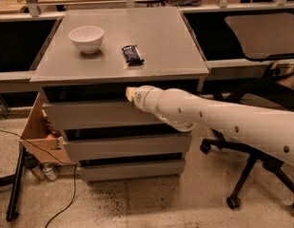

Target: Open top drawer

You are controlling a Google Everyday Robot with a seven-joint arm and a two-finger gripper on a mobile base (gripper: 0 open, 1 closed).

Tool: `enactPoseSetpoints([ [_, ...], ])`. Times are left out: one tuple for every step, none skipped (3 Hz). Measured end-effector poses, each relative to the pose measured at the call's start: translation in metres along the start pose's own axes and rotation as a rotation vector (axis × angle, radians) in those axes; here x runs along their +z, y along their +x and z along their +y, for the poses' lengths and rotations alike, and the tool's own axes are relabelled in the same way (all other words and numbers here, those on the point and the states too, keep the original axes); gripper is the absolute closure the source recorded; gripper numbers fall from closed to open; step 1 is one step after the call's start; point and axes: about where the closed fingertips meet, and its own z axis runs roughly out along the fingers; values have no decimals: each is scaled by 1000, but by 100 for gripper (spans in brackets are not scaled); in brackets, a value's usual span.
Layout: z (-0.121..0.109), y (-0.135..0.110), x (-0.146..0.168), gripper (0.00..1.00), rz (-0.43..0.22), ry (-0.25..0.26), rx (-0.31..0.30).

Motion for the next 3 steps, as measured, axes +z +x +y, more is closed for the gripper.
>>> enactPoseSetpoints([
  [0, -4, 13, 100, 3, 32, 17],
  [0, -4, 36, 100, 37, 63, 12],
  [-3, -1, 48, 100, 64, 76, 5],
])
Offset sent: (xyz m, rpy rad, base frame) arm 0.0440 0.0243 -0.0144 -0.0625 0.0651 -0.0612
